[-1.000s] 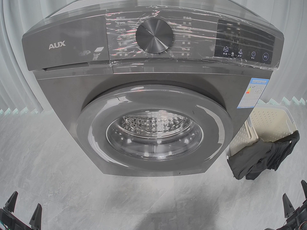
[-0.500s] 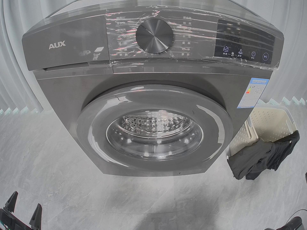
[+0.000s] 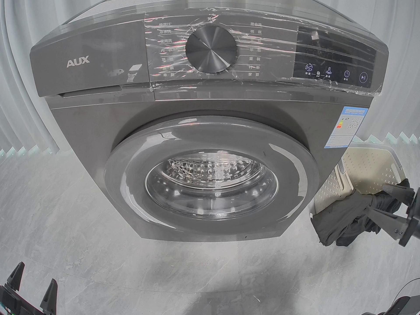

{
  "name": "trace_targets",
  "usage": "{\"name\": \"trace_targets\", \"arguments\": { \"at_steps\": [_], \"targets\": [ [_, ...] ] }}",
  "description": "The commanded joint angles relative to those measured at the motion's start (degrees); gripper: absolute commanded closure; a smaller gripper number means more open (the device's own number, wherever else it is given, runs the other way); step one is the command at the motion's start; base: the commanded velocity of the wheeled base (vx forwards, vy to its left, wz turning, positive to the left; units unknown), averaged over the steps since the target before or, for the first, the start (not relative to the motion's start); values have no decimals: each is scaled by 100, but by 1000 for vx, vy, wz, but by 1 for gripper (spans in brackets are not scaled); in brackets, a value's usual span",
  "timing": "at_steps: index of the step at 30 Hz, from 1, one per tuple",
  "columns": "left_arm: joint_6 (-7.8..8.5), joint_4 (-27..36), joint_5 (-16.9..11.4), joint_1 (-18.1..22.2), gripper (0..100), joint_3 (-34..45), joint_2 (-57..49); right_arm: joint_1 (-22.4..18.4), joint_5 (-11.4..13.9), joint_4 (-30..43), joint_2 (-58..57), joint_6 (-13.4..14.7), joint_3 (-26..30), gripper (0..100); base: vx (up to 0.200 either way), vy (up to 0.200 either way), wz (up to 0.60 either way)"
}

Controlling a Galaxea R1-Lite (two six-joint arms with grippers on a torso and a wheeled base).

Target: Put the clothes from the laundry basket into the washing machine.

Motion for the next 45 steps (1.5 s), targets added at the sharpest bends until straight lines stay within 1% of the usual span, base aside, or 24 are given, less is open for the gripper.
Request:
{"name": "trace_targets", "arguments": {
  "at_steps": [1,2,3,5,8,11,14,15,16,17,18,21,25,31,34,35,37,38,45],
  "targets": [
    [-2,8,1,0,0,84,-84,670,-262,-324,1487,75,-345,0,0,0,0],
    [-2,0,1,0,0,84,-84,670,-262,-324,1495,83,-354,0,0,0,0],
    [-2,0,1,0,0,84,-84,705,-271,-315,1601,242,-495,0,0,0,0],
    [-2,8,1,0,0,84,-84,793,-289,-324,1759,435,-609,0,0,0,0],
    [-2,8,1,0,0,84,-84,784,-298,-333,1961,637,-653,0,0,0,0],
    [-2,0,1,0,0,84,-84,776,-306,-351,2058,646,-679,0,0,0,0],
    [-2,8,1,0,0,84,-84,811,-333,-632,2357,646,-715,0,0,0,0],
    [-2,0,1,0,0,84,-84,811,-368,-693,2436,637,-715,0,0,0,0],
    [-2,0,1,0,0,84,-84,820,-482,-816,2568,637,-715,0,0,0,0],
    [-2,8,1,0,0,84,-84,820,-517,-852,2620,637,-715,0,0,0,0],
    [-2,8,1,0,0,84,-84,837,-632,-966,2761,620,-715,0,0,0,0],
    [-2,8,1,0,0,84,-84,969,-711,-1203,2972,637,-750,0,0,0,0],
    [-2,8,1,0,0,84,-84,1022,-684,-1335,3174,620,-890,0,0,0,0],
    [-2,0,1,0,0,84,-84,1171,-711,-1353,3403,611,-1128,0,0,0,0],
    [-2,0,1,0,0,84,-84,1171,-711,-1361,3482,584,-1189,0,0,0,0],
    [-2,8,1,0,0,84,-84,1171,-711,-1361,3578,584,-1312,0,0,0,0],
    [-2,8,1,0,0,84,-84,1162,-711,-1361,3587,584,-1330,0,0,0,0],
    [-2,0,1,0,0,84,-84,1154,-719,-1353,3631,584,-1444,0,0,0,0],
    [-2,0,1,0,0,84,-84,1162,-711,-1353,3675,576,-1514,0,0,0,0]
  ]
}}
